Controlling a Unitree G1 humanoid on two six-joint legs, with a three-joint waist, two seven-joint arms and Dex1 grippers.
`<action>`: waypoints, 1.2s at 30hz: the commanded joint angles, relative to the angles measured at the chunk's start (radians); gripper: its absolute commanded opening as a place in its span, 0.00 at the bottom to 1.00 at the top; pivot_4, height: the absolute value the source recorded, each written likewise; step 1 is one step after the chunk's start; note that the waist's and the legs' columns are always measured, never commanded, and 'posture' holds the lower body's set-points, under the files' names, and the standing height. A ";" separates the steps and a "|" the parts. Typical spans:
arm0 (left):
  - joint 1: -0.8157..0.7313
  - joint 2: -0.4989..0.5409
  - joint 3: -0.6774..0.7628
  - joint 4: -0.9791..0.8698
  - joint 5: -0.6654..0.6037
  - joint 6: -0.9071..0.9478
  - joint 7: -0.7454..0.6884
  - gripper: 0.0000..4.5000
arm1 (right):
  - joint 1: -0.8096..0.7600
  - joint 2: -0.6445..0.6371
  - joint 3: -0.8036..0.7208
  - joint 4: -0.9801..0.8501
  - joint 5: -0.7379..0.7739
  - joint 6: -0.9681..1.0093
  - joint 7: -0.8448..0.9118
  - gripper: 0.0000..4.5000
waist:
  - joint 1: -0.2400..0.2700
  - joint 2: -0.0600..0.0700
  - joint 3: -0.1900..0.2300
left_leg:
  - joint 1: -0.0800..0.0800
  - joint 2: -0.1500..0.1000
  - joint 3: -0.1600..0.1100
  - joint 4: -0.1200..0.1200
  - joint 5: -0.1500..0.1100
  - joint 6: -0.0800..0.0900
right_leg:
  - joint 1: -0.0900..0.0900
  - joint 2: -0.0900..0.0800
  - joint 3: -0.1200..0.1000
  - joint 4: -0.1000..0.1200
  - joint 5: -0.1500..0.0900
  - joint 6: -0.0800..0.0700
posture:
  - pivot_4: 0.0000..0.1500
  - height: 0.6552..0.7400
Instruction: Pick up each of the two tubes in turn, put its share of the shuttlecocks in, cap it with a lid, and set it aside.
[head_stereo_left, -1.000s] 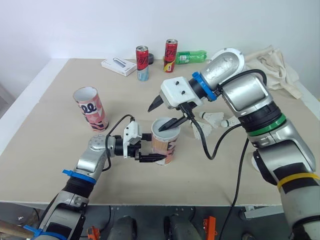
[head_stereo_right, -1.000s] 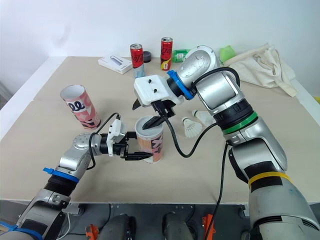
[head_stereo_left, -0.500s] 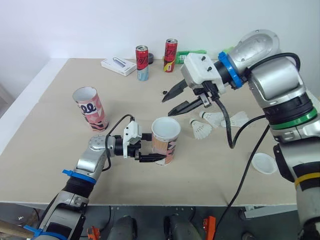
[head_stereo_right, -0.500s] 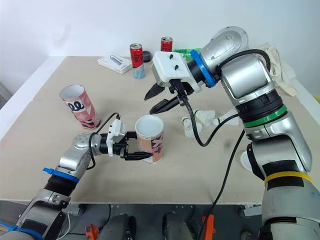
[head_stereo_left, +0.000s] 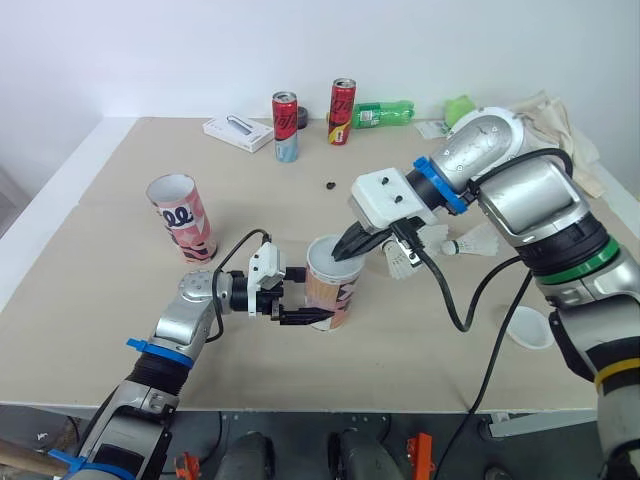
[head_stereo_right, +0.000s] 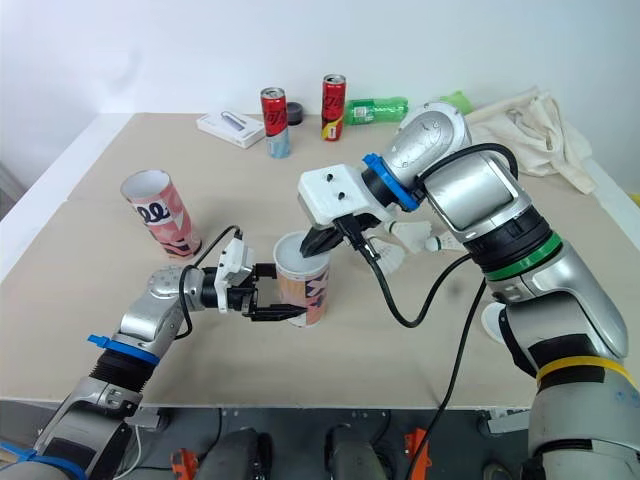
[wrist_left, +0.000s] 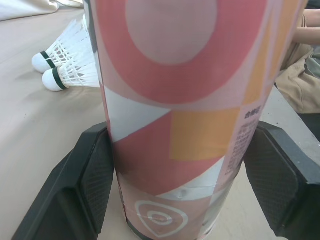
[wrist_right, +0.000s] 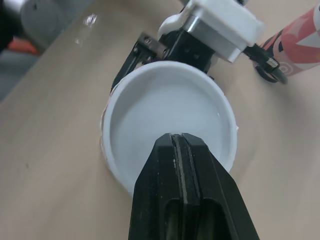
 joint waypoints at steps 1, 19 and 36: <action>0.025 0.019 -0.027 0.031 0.028 0.019 -0.014 0.78 | 0.006 0.006 0.067 0.016 -0.049 -0.036 0.039 0.01 | 0.000 0.000 0.000 | 0.000 0.000 0.000 0.000 0.000 0.000 | 0.000 0.000 0.000 0.000 0.000 0.000 | 1.00 1.00; 0.024 0.017 -0.026 0.023 0.021 0.027 -0.012 0.78 | 0.028 -0.080 -0.330 -0.022 0.175 0.205 0.029 0.01 | 0.005 -0.003 -0.007 | -0.001 0.001 -0.003 0.000 -0.002 0.001 | 0.001 -0.002 -0.003 -0.001 -0.001 -0.005 | 1.00 1.00; -0.043 0.017 -0.012 0.105 0.019 -0.008 -0.078 0.78 | 0.958 -0.190 -0.744 -0.563 0.356 0.518 -0.416 0.01 | 0.000 -0.003 -0.007 | -0.001 0.000 -0.009 0.000 -0.005 0.001 | 0.004 0.001 -0.004 0.000 -0.008 0.002 | 1.00 1.00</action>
